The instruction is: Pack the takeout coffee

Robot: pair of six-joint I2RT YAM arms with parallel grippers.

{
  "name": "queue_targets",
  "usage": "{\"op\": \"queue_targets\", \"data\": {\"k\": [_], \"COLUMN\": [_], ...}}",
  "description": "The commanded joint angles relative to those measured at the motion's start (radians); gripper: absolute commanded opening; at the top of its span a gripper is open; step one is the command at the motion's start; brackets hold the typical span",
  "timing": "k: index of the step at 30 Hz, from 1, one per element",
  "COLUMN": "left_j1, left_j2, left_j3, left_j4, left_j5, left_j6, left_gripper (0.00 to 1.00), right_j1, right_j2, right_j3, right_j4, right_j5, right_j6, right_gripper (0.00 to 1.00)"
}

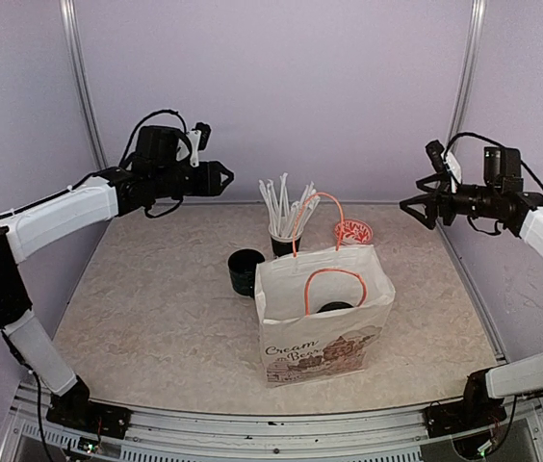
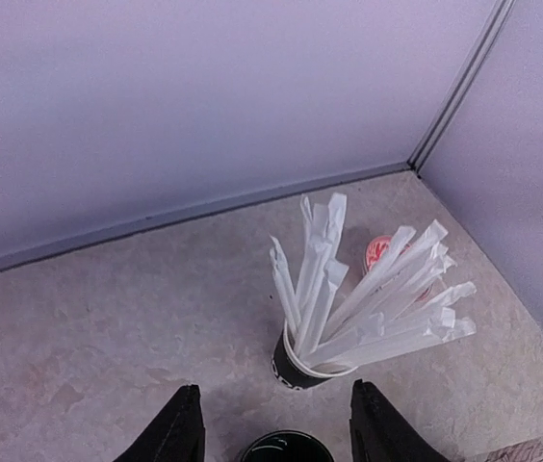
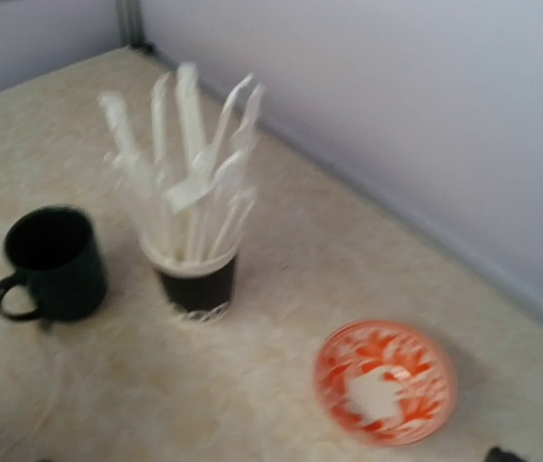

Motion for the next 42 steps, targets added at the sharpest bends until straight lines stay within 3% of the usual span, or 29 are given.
{"op": "queue_targets", "data": {"k": [1,9,18,21,30,42], "left_j1": [-0.068,-0.129,-0.131,-0.140,-0.184,-0.205], "left_j2": [0.111,0.363,0.457,0.436,0.311,0.287], "left_j3": [0.095,0.272,0.369,0.371,0.429,0.353], "left_j4": [0.034,0.006,-0.035,-0.049,-0.165,-0.094], "left_j5": [-0.001,-0.109,-0.100,-0.115,-0.222,-0.302], "left_j6": [-0.071,-0.092,-0.107,-0.103,-0.039,0.028], "left_gripper": [0.52,0.49,0.14,0.07,0.01,0.00], "right_j1": [-0.004,-0.005,-0.004,-0.005,-0.003,-0.003], "right_j2": [0.012,0.003,0.020,0.036,0.049,0.035], "right_j3": [-0.092,-0.165,-0.192,-0.194,-0.194,-0.205], "right_j4": [0.043,0.085,0.076,0.074,0.068,0.061], "right_j5": [-0.082,-0.147,-0.169,-0.184,-0.179,-0.180], "right_j6": [-0.031,-0.053,-0.092,-0.100,-0.116,-0.132], "right_gripper": [0.95,0.92,0.91,0.90,0.90,0.90]}}
